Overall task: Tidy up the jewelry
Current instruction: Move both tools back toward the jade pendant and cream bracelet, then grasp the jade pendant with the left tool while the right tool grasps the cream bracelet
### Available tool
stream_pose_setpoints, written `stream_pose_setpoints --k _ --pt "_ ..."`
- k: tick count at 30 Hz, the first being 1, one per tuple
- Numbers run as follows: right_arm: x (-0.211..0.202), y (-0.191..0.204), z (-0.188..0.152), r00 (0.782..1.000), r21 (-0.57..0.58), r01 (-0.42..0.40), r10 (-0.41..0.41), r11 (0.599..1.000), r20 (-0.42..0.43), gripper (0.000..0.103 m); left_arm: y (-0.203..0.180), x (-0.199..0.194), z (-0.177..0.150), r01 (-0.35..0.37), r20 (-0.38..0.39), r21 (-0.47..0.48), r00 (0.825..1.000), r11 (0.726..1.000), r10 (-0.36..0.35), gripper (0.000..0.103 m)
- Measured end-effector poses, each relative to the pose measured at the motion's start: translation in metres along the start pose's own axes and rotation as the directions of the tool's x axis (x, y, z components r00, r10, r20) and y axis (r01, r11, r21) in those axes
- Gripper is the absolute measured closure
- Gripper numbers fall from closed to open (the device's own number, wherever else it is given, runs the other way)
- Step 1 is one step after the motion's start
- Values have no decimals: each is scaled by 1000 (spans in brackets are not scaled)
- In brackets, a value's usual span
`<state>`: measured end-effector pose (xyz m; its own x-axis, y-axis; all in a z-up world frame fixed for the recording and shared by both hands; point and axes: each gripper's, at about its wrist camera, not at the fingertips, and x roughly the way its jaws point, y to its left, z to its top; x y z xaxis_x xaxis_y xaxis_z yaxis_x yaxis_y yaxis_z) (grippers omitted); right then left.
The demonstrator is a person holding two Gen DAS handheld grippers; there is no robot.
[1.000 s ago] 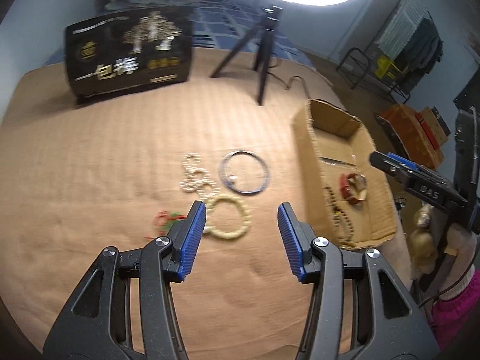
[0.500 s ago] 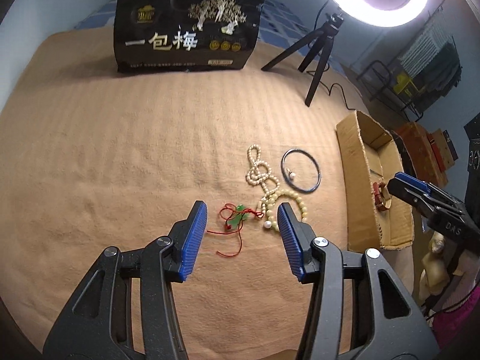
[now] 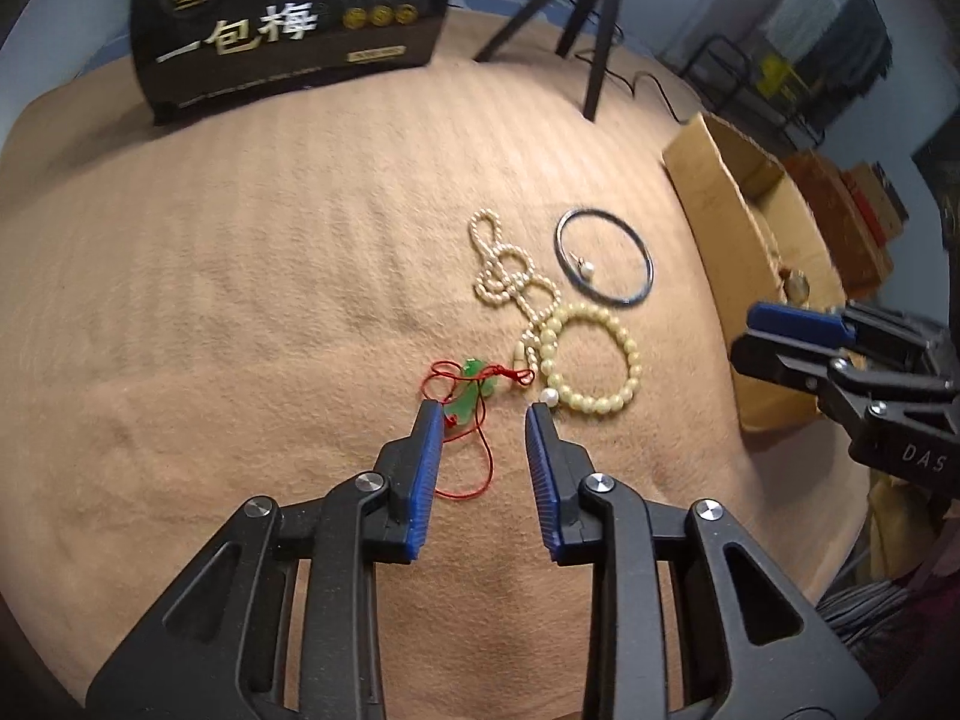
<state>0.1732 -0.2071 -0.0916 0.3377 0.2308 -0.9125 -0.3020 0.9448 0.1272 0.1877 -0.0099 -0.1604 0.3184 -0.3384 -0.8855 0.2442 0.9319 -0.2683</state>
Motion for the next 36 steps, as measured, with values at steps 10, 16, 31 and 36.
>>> stream_pose_setpoints --k 10,16,31,36 --pt "31 13 2 998 -45 27 -29 999 -50 74 -4 21 -2 -44 -28 94 999 995 47 75" --pt "49 14 4 995 -64 57 -62 996 -76 76 -9 30 0 -73 -25 137 997 988 77 75" --pt "79 13 12 989 -61 79 -85 995 -119 76 -1 36 3 -84 -16 151 996 985 87 88" --pt "86 12 14 988 -54 81 -87 995 -124 76 2 34 2 -78 -14 133 997 988 80 91"
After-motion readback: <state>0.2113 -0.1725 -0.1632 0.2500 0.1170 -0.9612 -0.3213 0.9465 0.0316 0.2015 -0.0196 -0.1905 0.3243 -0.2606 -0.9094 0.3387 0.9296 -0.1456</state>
